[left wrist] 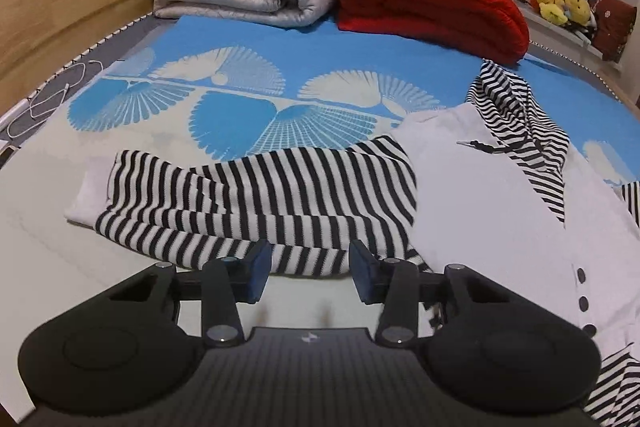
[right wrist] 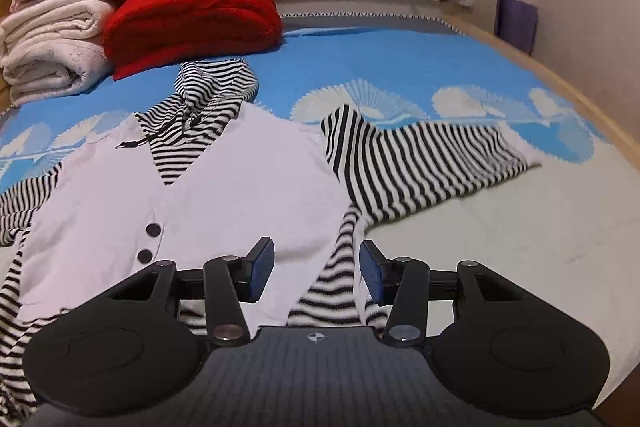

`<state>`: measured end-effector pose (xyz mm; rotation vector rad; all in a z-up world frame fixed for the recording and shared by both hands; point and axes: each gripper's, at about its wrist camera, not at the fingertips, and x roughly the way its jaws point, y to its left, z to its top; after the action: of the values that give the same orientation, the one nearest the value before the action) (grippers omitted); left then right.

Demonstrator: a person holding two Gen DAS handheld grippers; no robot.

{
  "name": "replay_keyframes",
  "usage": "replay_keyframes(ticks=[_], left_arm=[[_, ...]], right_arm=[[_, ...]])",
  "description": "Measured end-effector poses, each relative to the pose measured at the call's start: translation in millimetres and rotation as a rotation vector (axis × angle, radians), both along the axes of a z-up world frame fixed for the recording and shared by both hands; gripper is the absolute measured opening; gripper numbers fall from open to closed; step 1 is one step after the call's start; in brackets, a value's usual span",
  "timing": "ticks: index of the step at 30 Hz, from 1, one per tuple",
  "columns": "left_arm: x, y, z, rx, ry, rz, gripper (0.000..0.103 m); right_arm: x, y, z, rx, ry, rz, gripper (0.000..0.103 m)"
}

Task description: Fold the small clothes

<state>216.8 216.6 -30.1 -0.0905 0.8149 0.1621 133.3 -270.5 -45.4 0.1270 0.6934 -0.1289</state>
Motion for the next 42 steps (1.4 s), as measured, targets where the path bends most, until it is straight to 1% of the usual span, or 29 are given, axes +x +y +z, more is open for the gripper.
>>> replay_keyframes(ticks=[2,4,6,7,8,10,11,13,15,16,17,19,20,21,22,23,24,25,26,29,31,32,35,36,37,38,39,41,42], left_arm=[[1.8,7.1,-1.2,-0.024,0.006,0.012,0.048],[3.0,12.9,-3.8,-0.022,0.014,0.023,0.048],[4.3,17.4,-6.9,-0.024,0.021,0.032,0.047],[5.6,19.8,-8.7,-0.025,0.024,0.038,0.047],[6.3,21.8,-10.1,-0.024,0.027,0.047,0.046],[9.1,27.4,-12.7,-0.026,0.029,0.067,0.041],[10.4,29.9,-13.6,-0.024,0.028,0.079,0.041],[13.9,37.3,-15.8,-0.015,0.021,0.107,0.039],[18.1,48.4,-19.4,-0.006,0.016,0.145,0.039],[20.5,55.0,-21.8,-0.005,0.018,0.169,0.039],[25.0,63.3,-24.7,-0.007,0.019,0.194,0.039],[30.4,82.0,-30.5,-0.015,0.016,0.258,0.039],[32.6,91.9,-32.9,-0.020,0.008,0.296,0.039],[34.5,103.0,-35.4,-0.025,0.000,0.342,0.039],[35.3,113.3,-37.9,-0.031,-0.006,0.388,0.042],[37.6,126.4,-42.0,-0.045,-0.005,0.445,0.044],[37.3,137.4,-45.9,-0.062,-0.001,0.494,0.053],[36.9,149.5,-50.8,-0.089,0.001,0.547,0.060],[35.7,161.5,-56.1,-0.123,0.002,0.600,0.061],[34.2,191.5,-73.6,-0.208,0.013,0.705,0.061],[31.9,203.6,-83.2,-0.268,0.002,0.742,0.061],[32.0,205.6,-85.8,-0.285,-0.005,0.744,0.061],[38.3,202.4,-86.0,-0.260,-0.024,0.713,0.061],[39.4,201.8,-86.7,-0.268,-0.029,0.712,0.059],[42.3,200.5,-86.7,-0.268,-0.031,0.711,0.036],[44.6,198.4,-85.7,-0.258,-0.023,0.706,0.016],[48.0,194.0,-82.5,-0.246,-0.014,0.703,0.007],[52.3,182.3,-68.2,-0.188,-0.041,0.709,0.007],[56.6,172.9,-56.9,-0.156,-0.071,0.688,0.007]], right_arm=[[15.4,5.8,12.4,-0.012,0.002,-0.015,0.049],[35.3,12.9,25.0,-0.019,-0.008,-0.016,0.049],[61.5,22.2,38.6,0.020,-0.032,-0.014,0.048],[74.7,26.8,44.3,0.053,-0.049,-0.006,0.043],[88.8,32.9,48.6,0.077,-0.062,0.013,0.030],[113.5,48.6,53.9,0.068,-0.079,0.050,0.016],[120.9,54.4,55.3,0.059,-0.093,0.066,0.014],[129.9,66.1,52.5,0.038,-0.129,0.116,0.014],[128.4,72.7,39.2,-0.002,-0.148,0.152,0.014],[130.5,74.8,30.2,-0.024,-0.122,0.155,0.014],[136.6,76.3,21.0,-0.030,-0.061,0.143,0.014],[147.9,73.5,10.7,0.050,0.004,0.135,0.014],[152.1,72.5,8.5,0.089,0.019,0.143,0.014],[155.0,73.0,7.9,0.097,0.021,0.158,0.014],[157.0,75.2,8.4,0.082,0.010,0.172,0.014],[157.9,77.7,9.1,0.054,-0.005,0.186,0.014],[157.7,79.7,8.3,0.033,-0.013,0.201,0.014],[158.0,80.5,6.5,0.022,-0.014,0.214,0.015],[158.8,80.7,4.0,0.022,-0.010,0.225,0.015],[160.4,78.7,-7.4,0.039,0.018,0.221,0.015],[160.6,74.7,-14.7,0.053,0.036,0.212,0.015],[161.9,74.3,-17.9,0.056,0.043,0.209,0.015],[164.6,75.5,-27.3,0.058,0.062,0.207,0.015],[166.0,76.3,-30.2,0.057,0.069,0.209,0.015],[166.5,77.6,-32.2,0.060,0.076,0.210,0.015],[167.4,78.8,-34.0,0.067,0.081,0.212,0.015],[168.5,79.7,-35.7,0.074,0.085,0.214,0.015],[170.1,81.0,-35.3,0.087,0.087,0.216,0.015],[170.7,81.0,-34.6,0.091,0.086,0.215,0.015]])
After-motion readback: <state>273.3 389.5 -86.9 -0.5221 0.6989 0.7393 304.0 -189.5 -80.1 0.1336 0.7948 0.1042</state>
